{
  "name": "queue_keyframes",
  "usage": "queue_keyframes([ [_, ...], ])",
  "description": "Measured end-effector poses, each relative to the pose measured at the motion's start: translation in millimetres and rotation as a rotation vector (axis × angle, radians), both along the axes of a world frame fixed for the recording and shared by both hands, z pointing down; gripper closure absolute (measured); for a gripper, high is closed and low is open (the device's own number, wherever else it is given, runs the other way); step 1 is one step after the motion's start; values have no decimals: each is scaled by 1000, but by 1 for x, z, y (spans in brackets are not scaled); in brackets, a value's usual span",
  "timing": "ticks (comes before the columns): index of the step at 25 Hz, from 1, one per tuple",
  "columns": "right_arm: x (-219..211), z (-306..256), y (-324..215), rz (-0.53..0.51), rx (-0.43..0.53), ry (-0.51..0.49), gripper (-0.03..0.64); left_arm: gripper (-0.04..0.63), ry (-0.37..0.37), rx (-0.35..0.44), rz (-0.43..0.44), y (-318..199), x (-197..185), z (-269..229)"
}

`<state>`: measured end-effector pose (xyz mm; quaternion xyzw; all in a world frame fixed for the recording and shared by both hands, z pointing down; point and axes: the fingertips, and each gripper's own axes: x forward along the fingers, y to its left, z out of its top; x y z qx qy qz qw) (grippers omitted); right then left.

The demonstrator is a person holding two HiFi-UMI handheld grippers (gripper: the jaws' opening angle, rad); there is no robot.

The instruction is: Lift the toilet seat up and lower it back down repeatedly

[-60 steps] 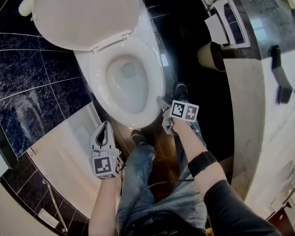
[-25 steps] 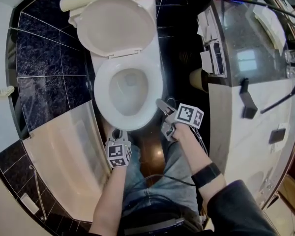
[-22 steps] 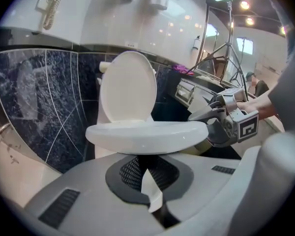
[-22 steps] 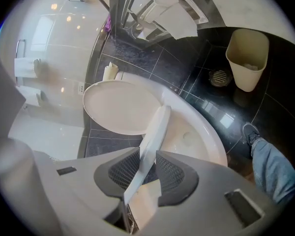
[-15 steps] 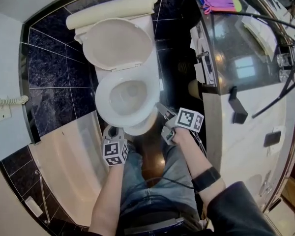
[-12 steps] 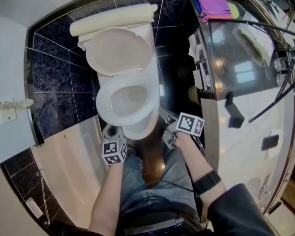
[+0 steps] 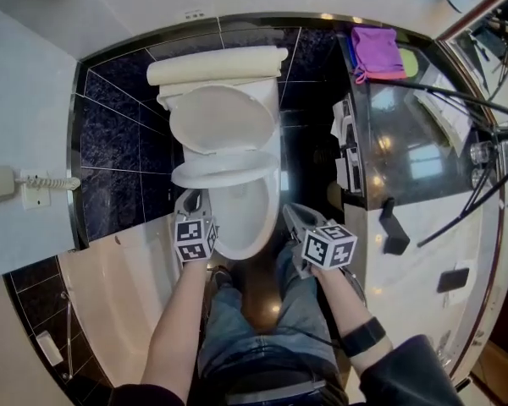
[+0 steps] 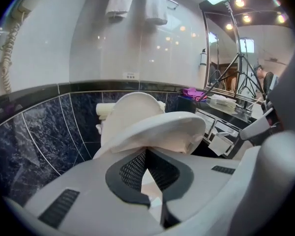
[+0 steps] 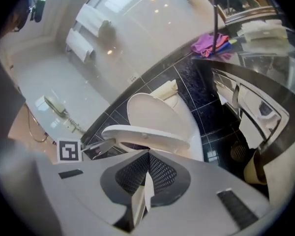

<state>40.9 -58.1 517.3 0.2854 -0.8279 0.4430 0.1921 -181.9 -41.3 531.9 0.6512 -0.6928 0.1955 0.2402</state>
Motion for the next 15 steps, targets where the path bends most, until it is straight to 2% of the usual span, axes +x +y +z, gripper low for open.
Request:
queue_keyframes([
  [3,-4,-9,-4,-64,52,19,615,597,-28,15,-3,-31,-12,-8],
  [6,-7,-14,-7,-103,65,22,615,597,-38,19,-24,-63,-24,-12],
  [15,-1,-16,-20,-125,82,37,615,597,-106,-4,-43,-130,-56,-11],
])
